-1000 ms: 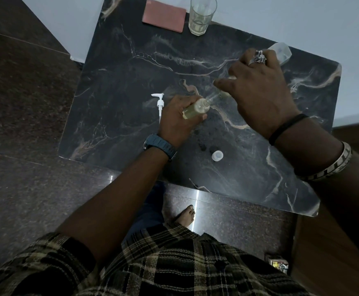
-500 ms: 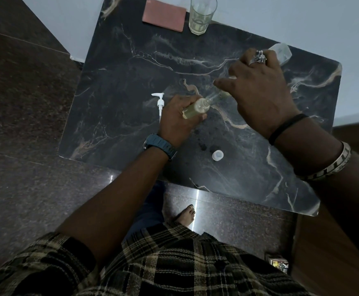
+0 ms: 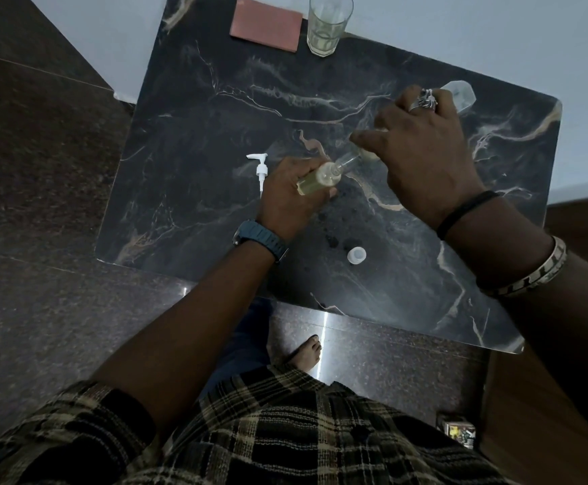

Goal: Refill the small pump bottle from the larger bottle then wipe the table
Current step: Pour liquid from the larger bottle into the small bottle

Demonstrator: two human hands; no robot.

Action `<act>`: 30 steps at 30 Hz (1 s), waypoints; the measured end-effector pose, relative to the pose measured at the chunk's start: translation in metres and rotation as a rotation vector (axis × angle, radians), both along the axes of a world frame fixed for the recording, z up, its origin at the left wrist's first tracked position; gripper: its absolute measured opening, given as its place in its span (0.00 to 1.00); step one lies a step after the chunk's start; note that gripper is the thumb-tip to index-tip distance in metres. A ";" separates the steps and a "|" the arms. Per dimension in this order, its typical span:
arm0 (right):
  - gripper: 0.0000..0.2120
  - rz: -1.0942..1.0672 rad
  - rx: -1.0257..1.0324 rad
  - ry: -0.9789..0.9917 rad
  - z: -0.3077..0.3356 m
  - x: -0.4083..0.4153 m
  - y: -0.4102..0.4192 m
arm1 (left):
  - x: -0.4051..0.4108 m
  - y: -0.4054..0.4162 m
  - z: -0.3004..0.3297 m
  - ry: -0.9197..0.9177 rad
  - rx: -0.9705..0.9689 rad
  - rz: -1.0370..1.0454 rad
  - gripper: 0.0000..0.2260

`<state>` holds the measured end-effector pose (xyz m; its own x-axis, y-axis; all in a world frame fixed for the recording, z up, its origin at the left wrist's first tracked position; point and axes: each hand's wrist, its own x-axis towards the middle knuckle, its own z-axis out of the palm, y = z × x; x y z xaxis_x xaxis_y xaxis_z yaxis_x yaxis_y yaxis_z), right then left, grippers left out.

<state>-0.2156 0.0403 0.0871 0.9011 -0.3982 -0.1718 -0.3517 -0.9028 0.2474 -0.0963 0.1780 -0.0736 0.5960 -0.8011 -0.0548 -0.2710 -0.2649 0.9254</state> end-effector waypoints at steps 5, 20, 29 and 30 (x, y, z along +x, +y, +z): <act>0.36 -0.010 0.006 -0.017 0.000 0.000 -0.002 | 0.002 -0.003 0.001 0.025 0.012 -0.001 0.19; 0.27 -0.109 0.079 -0.089 -0.019 -0.011 -0.010 | 0.000 -0.006 0.002 0.031 0.011 -0.018 0.19; 0.25 -0.351 0.303 -0.248 -0.044 -0.030 -0.002 | -0.003 -0.009 0.002 0.030 0.010 -0.010 0.18; 0.25 -0.383 0.333 -0.272 -0.048 -0.032 0.000 | -0.003 -0.009 0.001 0.033 0.014 -0.008 0.18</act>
<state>-0.2475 0.0399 0.0393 0.7324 -0.6690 -0.1266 -0.6804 -0.7120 -0.1736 -0.0995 0.1691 -0.0726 0.5870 -0.8051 -0.0851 -0.2429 -0.2754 0.9301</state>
